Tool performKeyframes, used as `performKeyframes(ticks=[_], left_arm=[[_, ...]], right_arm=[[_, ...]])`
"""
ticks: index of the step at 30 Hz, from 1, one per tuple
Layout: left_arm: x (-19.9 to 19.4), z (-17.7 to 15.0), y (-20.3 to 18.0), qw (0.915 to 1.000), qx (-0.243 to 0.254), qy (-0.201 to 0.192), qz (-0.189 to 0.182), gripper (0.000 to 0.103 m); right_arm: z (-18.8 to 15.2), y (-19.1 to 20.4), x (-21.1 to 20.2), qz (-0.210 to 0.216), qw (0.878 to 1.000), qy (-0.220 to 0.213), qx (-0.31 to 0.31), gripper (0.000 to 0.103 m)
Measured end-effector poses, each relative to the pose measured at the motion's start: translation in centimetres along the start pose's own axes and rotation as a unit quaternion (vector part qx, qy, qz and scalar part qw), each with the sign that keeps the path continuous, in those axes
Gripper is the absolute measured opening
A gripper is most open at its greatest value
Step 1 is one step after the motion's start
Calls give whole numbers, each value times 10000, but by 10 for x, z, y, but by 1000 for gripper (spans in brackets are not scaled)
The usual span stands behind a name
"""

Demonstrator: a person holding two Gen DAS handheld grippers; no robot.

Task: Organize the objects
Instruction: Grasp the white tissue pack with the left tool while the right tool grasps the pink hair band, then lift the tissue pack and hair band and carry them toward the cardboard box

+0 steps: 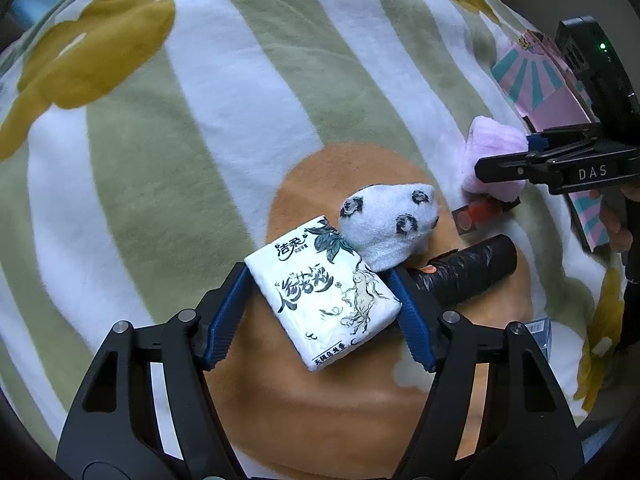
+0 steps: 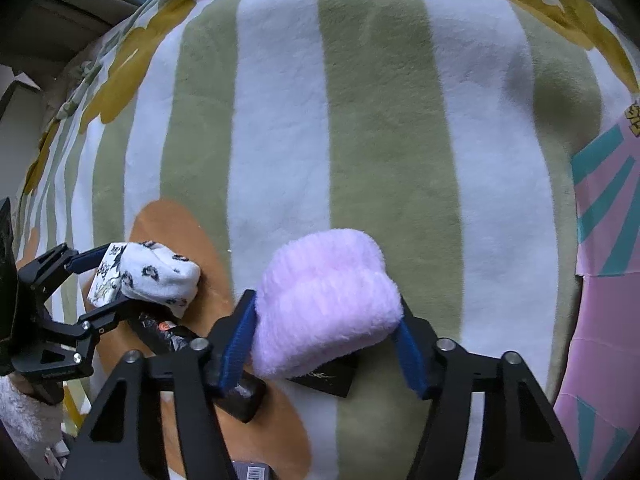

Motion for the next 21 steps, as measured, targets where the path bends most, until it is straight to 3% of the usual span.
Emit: performKeyframes(ticks=[9,18,21], left_arm=[[-21,-4,4,9996,-165,-187,130,66],[-69,-6,0,9975,-370,-477,369,66],[-93,-7,-7,9959,-427,-623,499,66]], right_arm=[[-7,0,-25,-170,9997,-163,-75,43],[-18,19,-74,-356,9978,-452,-329,42],[4,34,-89,-428,9969,-536,-378,42]])
Point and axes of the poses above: each gripper's, at about its wrist camera, not at the fingertips, and x roughly the way its jaws point, y to its left, z to its top, the point moved 1 cm from there along x, roughly the way its jaws point, and after that the axes turned 2 degrees about -z, right-handed, at the moved point
